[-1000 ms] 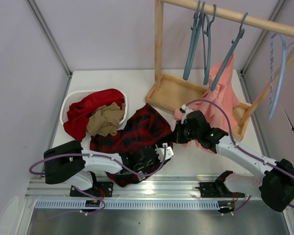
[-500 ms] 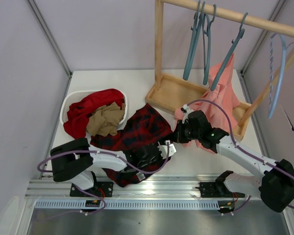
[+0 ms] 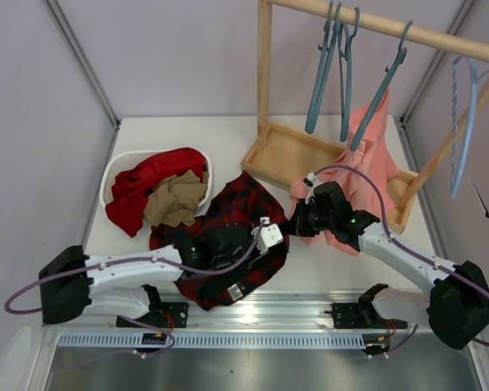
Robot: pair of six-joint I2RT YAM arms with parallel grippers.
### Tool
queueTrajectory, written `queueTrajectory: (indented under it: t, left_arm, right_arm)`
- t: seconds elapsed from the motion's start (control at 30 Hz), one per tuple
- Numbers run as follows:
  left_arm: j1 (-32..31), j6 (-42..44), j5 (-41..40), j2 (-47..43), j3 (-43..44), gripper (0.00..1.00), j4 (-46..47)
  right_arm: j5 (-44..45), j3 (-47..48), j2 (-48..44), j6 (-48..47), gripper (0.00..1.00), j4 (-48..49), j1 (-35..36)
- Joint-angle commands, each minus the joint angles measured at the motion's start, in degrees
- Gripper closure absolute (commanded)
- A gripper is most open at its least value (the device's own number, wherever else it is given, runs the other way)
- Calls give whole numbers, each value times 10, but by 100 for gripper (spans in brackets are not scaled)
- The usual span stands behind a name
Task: Place the skirt on the hanger
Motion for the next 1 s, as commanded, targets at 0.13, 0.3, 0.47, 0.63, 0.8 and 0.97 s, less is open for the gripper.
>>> queueTrajectory:
  t: [0.13, 0.3, 0.47, 0.63, 0.8, 0.97]
  left_arm:
    - [15, -88, 14, -141, 59, 100, -148]
    - [48, -132, -8, -177, 119, 100, -261]
    - [46, -146, 34, -204, 115, 100, -259]
    - [-2, -300, 30, -214, 50, 100, -175]
    - [-65, -491, -25, -212, -18, 93, -71]
    - [-111, -641, -140, -187, -74, 66, -41]
  right_arm:
    - [-33, 64, -8, 29, 100, -17, 8]
    - [4, 132, -11, 14, 97, -53, 44]
    - [48, 149, -6, 13, 100, -64, 49]
    - [46, 129, 13, 22, 100, -45, 55]
    - [63, 109, -2, 11, 100, -36, 57]
    - [80, 99, -9, -17, 100, -44, 58]
